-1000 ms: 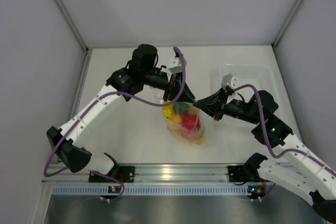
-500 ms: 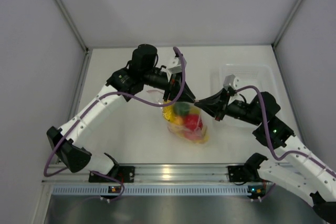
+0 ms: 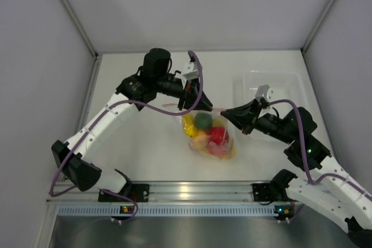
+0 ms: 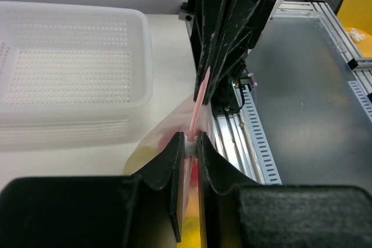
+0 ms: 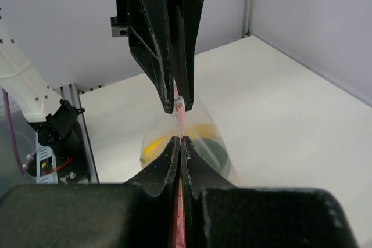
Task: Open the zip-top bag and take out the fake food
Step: Unzip the zipper food storage bag at the center of the board.
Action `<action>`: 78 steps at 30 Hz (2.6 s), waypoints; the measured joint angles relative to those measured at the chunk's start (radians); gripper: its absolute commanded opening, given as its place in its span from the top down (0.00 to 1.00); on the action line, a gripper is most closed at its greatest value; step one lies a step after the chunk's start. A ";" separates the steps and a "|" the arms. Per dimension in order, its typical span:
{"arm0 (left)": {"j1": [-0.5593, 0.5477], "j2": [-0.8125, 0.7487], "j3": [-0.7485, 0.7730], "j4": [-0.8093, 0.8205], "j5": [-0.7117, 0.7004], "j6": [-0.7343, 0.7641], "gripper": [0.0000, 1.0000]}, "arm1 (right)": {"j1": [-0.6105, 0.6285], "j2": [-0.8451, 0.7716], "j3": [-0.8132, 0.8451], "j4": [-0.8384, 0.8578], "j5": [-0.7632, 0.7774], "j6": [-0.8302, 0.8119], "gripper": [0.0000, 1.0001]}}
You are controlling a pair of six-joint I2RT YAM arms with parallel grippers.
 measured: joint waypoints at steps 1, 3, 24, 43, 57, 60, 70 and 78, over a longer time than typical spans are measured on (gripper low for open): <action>0.012 0.000 0.000 -0.007 0.003 0.007 1.00 | 0.000 -0.007 0.000 0.000 0.008 0.000 1.00; 0.033 0.000 0.000 -0.023 0.001 0.025 1.00 | 0.000 -0.020 0.000 0.000 0.017 0.000 1.00; 0.204 -0.021 -0.013 -0.239 -0.023 0.188 1.00 | 0.000 -0.114 -0.046 -0.007 0.062 -0.035 1.00; 0.347 -0.055 -0.041 -0.261 -0.022 0.195 1.00 | 0.000 -0.217 -0.040 -0.128 0.086 -0.064 1.00; 0.365 -0.076 -0.042 -0.282 -0.053 0.212 1.00 | 0.000 -0.244 -0.016 -0.175 0.098 -0.079 1.00; 0.366 -0.088 -0.043 -0.282 -0.064 0.214 1.00 | 0.000 -0.244 -0.016 -0.175 0.106 -0.079 1.00; 0.367 -0.097 -0.046 -0.283 -0.085 0.213 1.00 | 0.000 -0.236 -0.016 -0.173 0.109 -0.076 1.00; 0.372 -0.108 -0.046 -0.284 -0.061 0.212 0.92 | 0.000 -0.112 -0.016 -0.076 0.033 -0.048 1.00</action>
